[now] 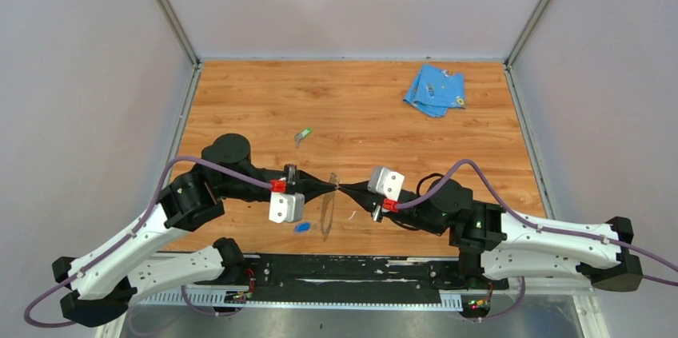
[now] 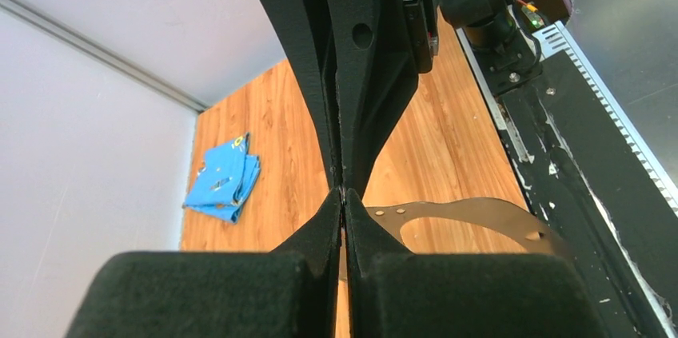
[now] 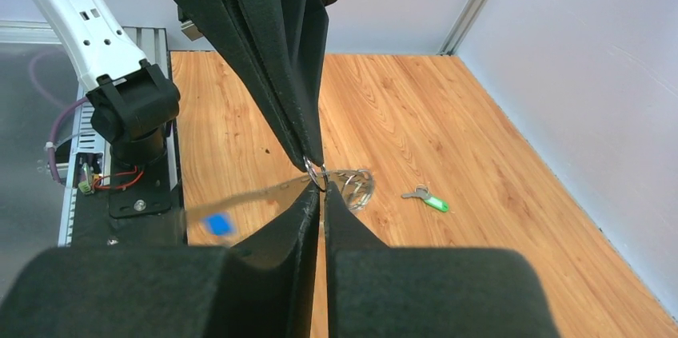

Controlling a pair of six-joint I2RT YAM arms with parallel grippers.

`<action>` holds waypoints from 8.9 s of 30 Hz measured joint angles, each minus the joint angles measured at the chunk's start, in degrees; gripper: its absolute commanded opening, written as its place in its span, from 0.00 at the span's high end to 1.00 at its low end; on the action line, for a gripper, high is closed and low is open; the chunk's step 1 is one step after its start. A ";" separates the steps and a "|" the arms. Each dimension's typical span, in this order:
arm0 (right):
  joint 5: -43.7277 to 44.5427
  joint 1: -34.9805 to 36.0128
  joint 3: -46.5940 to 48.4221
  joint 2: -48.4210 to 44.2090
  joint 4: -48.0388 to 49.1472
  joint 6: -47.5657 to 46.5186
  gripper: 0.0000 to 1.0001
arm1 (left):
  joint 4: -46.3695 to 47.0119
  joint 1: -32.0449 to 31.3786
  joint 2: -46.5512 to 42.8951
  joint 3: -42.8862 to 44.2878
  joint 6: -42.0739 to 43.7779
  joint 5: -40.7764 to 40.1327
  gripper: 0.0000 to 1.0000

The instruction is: Put the keys on the keyring

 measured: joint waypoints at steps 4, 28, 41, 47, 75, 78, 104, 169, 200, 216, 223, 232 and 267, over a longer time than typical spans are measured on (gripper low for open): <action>-0.39 0.00 0.07 0.55 -0.09 0.00 0.81 | -0.07 0.00 -0.48 -0.63 0.00 0.07 1.00; -2.71 0.00 0.48 1.46 -0.83 0.09 0.99 | 0.13 0.00 -1.14 -2.05 -0.94 0.52 0.72; -2.73 0.00 -1.57 -1.16 2.23 1.92 1.00 | -3.28 0.00 -1.11 -2.12 -4.79 -2.36 0.54; -3.02 0.00 -1.57 -1.16 2.19 2.14 0.99 | -3.04 0.00 -1.09 -1.97 -7.34 -4.24 0.75; -4.72 -0.07 -1.57 -0.85 1.70 2.51 1.00 | -1.38 0.00 -0.26 -1.60 -11.15 -2.34 1.00; -4.76 -0.17 -1.57 -0.83 1.70 2.51 0.99 | -1.33 0.00 -0.26 -1.60 -11.47 -2.40 1.00; -17.05 -32.54 10.21 8.55 -7.26 18.29 0.41 | -8.26 6.29 -7.74 -9.94 -8.04 -3.19 1.00; -56.41 -41.75 82.62 101.98 -31.41 2.93 0.52 | -8.55 6.69 -13.14 -11.34 -13.66 -0.07 1.00; -48.28 -41.62 15.61 61.13 -10.49 9.25 0.50 | -9.66 6.73 -13.81 -9.73 -10.12 -1.84 1.00; -26.84 -41.57 8.87 41.33 -10.34 24.63 0.00 | -10.58 6.73 -14.49 -9.73 -9.18 -1.86 1.00; -21.22 -41.22 10.88 39.26 -22.56 25.66 0.00 | -10.88 6.73 -13.62 -9.66 -9.33 -2.16 1.00; -12.94 -38.82 9.53 33.53 -34.82 32.65 0.00 | -11.32 6.73 -10.95 -7.43 -9.60 -1.77 1.00; -8.15 -28.41 10.73 56.54 2.58 22.03 0.48 | -12.90 6.73 -11.98 -6.93 -10.49 -0.20 1.00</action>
